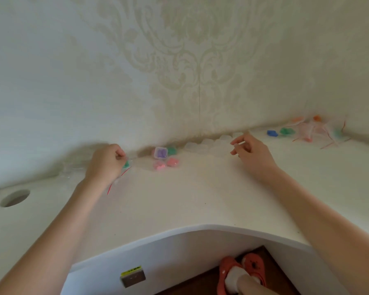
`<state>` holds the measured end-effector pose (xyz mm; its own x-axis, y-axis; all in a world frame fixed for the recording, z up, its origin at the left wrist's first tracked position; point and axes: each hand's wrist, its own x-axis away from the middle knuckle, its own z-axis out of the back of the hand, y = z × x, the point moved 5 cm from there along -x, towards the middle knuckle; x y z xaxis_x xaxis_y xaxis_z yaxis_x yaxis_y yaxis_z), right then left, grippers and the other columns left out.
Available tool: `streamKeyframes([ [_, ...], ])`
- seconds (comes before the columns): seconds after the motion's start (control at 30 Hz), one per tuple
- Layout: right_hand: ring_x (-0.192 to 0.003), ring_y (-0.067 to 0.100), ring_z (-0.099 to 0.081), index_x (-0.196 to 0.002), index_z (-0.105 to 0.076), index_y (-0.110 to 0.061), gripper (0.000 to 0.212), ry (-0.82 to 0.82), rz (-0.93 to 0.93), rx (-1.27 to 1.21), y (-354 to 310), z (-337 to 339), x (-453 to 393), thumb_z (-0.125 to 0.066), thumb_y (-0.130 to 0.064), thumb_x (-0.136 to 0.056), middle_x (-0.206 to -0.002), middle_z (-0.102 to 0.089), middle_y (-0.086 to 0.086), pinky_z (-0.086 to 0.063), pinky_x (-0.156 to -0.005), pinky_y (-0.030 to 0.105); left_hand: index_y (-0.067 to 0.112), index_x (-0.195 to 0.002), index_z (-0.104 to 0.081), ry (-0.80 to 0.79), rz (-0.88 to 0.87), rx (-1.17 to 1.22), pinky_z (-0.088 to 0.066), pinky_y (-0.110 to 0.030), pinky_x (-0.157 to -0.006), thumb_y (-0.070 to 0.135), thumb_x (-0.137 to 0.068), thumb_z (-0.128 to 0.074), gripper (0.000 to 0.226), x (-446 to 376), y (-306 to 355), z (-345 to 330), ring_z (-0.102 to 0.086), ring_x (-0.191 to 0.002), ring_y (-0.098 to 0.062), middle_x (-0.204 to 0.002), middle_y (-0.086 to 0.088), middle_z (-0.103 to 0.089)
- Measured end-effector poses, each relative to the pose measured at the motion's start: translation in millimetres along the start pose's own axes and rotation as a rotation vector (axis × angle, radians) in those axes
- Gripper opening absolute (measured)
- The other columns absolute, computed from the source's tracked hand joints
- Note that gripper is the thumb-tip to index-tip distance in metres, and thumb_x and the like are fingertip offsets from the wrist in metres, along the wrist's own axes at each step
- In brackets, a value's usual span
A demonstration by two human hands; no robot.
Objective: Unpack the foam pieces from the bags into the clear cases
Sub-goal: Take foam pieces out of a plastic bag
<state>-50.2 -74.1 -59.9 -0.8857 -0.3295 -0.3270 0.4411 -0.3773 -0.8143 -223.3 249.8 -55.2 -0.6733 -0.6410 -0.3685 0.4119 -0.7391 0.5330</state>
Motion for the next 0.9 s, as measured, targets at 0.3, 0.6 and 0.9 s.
streamKeyframes([
  [0.3, -0.073, 0.001, -0.055, -0.096, -0.064, -0.019, 0.018, -0.043, -0.04, 0.107, 13.7, -2.2, -6.6, -0.047, -0.013, -0.092, -0.089, -0.068, -0.001, -0.036, -0.059, 0.009, 0.008, -0.097, -0.069, 0.222, -0.292, -0.302, -0.043, -0.044, -0.075, 0.008, -0.084, -0.063, 0.014, 12.1, 54.3, 7.8, -0.05, -0.097, -0.04, -0.098, -0.018, -0.061],
  [0.6, -0.112, 0.031, -0.052, -0.117, -0.058, -0.014, 0.037, 0.407, -0.073, 0.348, 38.1, 61.3, -32.0, -0.043, 0.0, -0.086, -0.121, -0.06, 0.011, -0.042, -0.09, 0.038, 0.012, -0.098, -0.067, -0.006, -0.756, -0.059, -0.038, -0.036, -0.082, 0.01, -0.082, -0.057, 0.019, 49.9, 204.0, -85.4, -0.053, -0.102, -0.032, -0.1, -0.009, -0.065],
  [0.9, -0.119, 0.033, -0.044, -0.132, -0.048, -0.013, 0.035, 0.276, -0.314, 0.951, 102.9, 97.8, -74.0, -0.043, -0.019, -0.098, -0.124, -0.055, 0.018, -0.032, -0.097, 0.041, 0.015, -0.128, -0.055, -0.262, -0.779, 0.112, -0.027, -0.028, -0.102, 0.013, -0.091, -0.048, 0.038, 69.9, 232.8, -143.0, -0.041, -0.126, -0.018, -0.131, -0.001, -0.055],
])
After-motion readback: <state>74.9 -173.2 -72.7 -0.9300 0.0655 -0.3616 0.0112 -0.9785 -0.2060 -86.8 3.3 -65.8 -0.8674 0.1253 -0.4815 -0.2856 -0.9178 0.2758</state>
